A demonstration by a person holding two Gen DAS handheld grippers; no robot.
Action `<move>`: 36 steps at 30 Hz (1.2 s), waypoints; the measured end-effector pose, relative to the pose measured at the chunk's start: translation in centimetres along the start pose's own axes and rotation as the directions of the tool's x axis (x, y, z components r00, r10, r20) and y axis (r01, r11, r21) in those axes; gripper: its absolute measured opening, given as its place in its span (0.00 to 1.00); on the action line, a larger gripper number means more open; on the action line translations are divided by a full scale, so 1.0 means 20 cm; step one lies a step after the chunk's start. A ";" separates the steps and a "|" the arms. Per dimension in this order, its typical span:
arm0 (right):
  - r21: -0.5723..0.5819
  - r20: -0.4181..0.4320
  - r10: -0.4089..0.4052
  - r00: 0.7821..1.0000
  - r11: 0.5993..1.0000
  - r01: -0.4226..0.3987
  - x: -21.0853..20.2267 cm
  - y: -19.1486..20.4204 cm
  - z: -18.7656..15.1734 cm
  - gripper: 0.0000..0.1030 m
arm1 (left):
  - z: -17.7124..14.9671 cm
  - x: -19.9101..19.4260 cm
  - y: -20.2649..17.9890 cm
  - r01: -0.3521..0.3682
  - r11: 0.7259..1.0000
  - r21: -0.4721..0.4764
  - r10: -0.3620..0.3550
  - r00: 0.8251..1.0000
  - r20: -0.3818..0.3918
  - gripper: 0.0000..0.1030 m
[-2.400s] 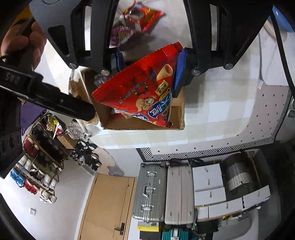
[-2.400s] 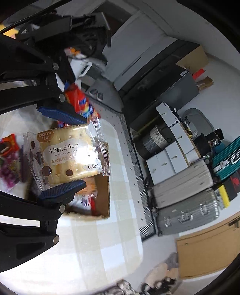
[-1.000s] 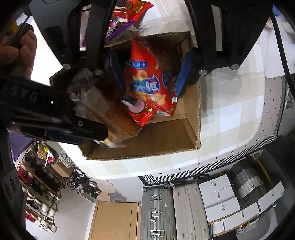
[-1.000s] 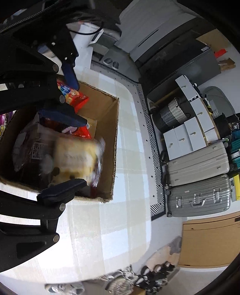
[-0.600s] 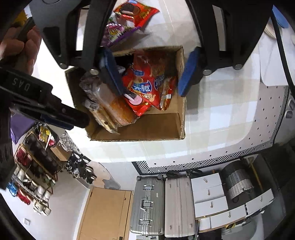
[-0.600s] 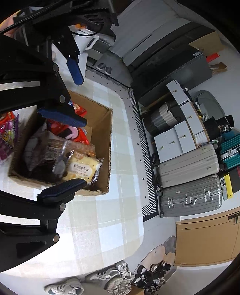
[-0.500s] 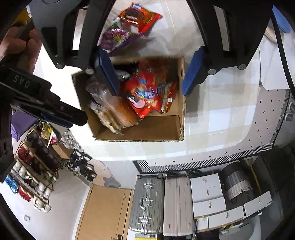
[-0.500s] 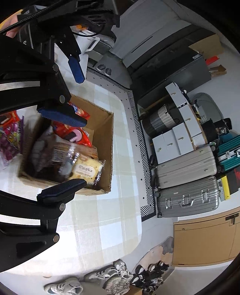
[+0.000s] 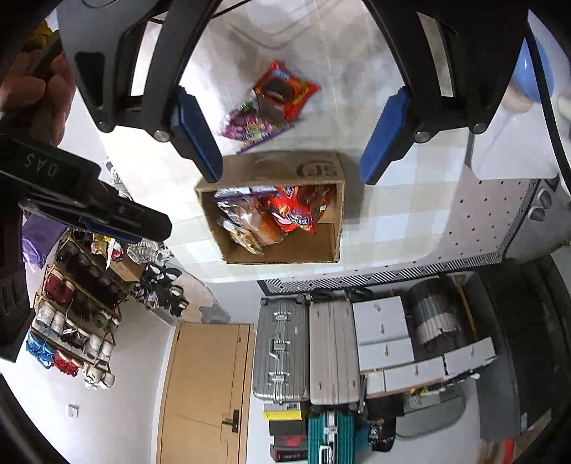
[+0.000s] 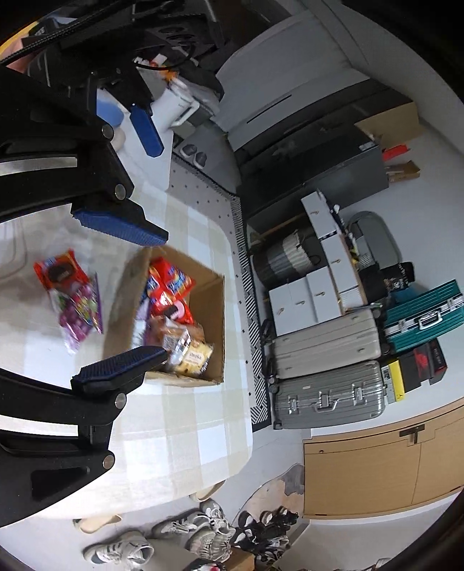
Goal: Organize snacks
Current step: 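Withdraw both tools from the box back toward the last two snacks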
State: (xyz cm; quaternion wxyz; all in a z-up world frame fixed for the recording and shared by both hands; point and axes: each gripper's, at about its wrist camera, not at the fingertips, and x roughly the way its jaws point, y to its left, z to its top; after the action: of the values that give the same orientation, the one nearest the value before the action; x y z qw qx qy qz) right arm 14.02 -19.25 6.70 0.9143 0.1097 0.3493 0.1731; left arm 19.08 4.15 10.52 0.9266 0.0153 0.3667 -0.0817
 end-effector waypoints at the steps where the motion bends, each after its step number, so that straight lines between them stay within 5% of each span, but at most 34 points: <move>1: 0.001 0.002 0.004 1.000 1.000 -0.004 -0.03 0.02 -0.02 0.58 | -0.02 -0.07 -0.01 0.006 1.000 -0.007 -0.006 1.000 0.016 0.76; 9: -0.047 0.051 0.009 0.999 0.999 -0.007 -0.36 0.17 -0.18 0.59 | -0.21 -0.57 -0.13 -0.025 1.000 0.012 0.023 0.995 0.096 0.78; 21: -0.164 0.160 -0.012 0.987 0.986 0.038 -0.67 0.32 -0.47 0.78 | -0.59 -1.06 -0.21 -0.080 0.996 0.025 0.075 0.981 0.178 0.82; 24: -0.200 0.184 -0.014 0.983 0.978 0.052 -0.70 0.34 -0.57 0.79 | -0.70 -1.12 -0.17 -0.052 0.998 -0.019 0.055 0.984 0.170 0.84; 27: -0.200 0.206 0.018 0.978 0.979 0.024 -0.70 0.33 -0.67 0.84 | -0.77 -1.10 -0.11 -0.046 0.998 -0.053 0.055 0.982 0.179 1.00; 36: -0.200 0.232 0.024 0.972 0.979 0.024 -0.60 0.21 -1.02 0.84 | -1.09 -0.86 0.04 -0.063 0.989 -0.134 0.087 0.980 0.179 1.00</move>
State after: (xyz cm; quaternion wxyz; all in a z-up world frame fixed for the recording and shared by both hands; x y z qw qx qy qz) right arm -9.10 -18.43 0.28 0.9553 0.0361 0.2203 0.1936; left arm -7.98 9.25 6.27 0.9581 -0.0378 0.2830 -0.0241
